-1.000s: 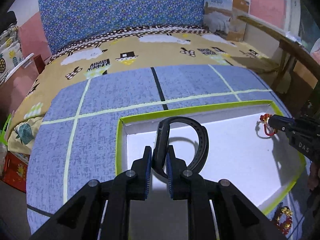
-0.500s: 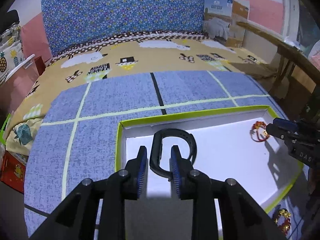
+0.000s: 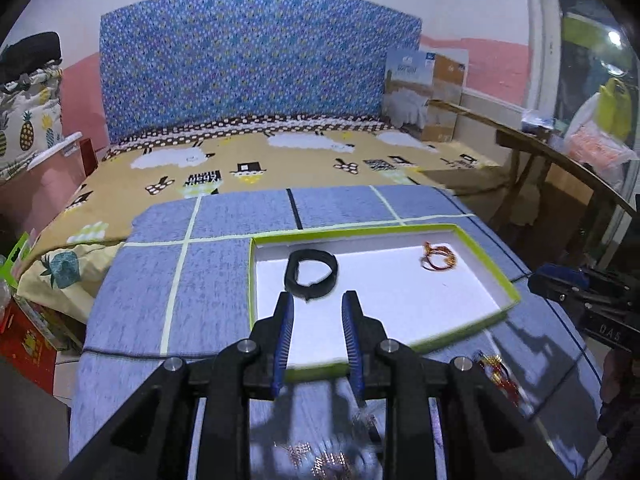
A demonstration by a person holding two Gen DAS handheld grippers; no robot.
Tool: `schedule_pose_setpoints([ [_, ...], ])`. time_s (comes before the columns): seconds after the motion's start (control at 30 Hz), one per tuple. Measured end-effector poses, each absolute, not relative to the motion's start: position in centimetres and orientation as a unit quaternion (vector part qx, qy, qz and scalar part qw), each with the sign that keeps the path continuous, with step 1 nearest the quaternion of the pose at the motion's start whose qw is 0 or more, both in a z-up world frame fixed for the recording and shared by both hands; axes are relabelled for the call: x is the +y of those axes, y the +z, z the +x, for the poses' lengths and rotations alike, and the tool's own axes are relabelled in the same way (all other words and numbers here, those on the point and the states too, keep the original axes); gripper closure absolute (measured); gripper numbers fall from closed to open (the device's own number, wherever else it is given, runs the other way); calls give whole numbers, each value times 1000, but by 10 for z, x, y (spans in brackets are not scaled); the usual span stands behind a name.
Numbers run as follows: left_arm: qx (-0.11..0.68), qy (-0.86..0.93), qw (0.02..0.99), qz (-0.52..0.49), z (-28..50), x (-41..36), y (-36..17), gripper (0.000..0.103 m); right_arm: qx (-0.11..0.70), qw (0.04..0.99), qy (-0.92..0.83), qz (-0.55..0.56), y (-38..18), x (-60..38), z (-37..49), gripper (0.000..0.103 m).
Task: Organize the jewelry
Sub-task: 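Withdraw both tools back toward the remaining jewelry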
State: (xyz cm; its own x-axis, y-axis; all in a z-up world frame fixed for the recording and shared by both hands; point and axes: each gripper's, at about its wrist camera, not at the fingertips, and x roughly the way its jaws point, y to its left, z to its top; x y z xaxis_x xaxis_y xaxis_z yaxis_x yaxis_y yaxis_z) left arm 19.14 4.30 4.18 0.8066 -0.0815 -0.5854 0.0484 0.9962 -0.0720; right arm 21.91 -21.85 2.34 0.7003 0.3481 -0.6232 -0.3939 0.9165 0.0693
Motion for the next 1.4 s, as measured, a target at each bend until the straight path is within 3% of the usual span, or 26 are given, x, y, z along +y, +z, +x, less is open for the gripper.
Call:
schedule_pose_setpoints([
  [0.7, 292, -44, 955, -24, 70, 39, 20, 77, 313, 925, 213, -23, 3, -225, 105, 71],
  [1.4, 349, -19, 937, -19, 113, 48, -16, 77, 343, 916, 209, -20, -17, -220, 132, 71],
])
